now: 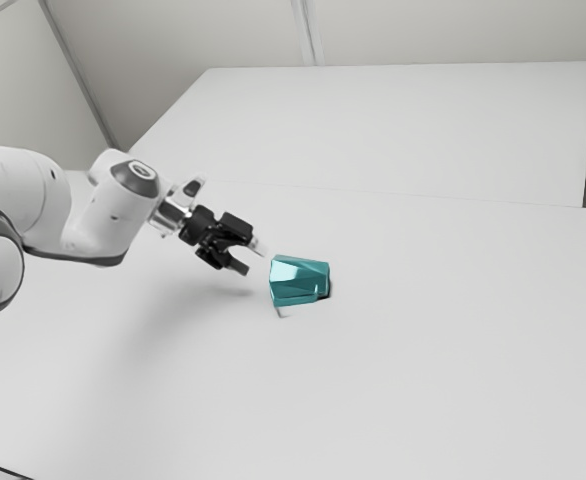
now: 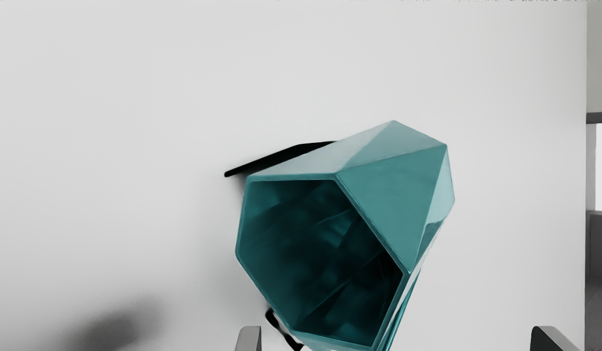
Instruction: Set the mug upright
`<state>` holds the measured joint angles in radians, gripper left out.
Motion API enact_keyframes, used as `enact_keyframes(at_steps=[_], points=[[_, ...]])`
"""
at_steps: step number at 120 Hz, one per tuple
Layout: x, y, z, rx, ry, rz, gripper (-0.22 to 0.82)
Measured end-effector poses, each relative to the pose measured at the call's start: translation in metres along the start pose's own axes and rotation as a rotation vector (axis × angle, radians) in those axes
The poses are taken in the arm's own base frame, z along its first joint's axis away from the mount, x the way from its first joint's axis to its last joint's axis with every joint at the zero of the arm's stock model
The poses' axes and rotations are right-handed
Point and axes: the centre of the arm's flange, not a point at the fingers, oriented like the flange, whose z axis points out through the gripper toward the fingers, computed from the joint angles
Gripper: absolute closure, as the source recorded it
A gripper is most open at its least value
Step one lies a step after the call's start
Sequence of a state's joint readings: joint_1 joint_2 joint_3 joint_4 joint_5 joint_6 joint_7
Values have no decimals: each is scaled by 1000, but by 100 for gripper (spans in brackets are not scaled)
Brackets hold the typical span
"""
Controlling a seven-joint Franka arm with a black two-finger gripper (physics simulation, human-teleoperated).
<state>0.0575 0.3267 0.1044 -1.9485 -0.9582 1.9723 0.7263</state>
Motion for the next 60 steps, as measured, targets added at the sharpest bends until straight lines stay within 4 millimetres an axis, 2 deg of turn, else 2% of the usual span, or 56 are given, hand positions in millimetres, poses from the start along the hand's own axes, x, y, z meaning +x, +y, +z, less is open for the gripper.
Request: enact_keyframes(at_steps=[23, 60], points=[[2, -4, 15, -54, 39, 56, 0], [-8, -1, 42, -111, 107, 79, 0]])
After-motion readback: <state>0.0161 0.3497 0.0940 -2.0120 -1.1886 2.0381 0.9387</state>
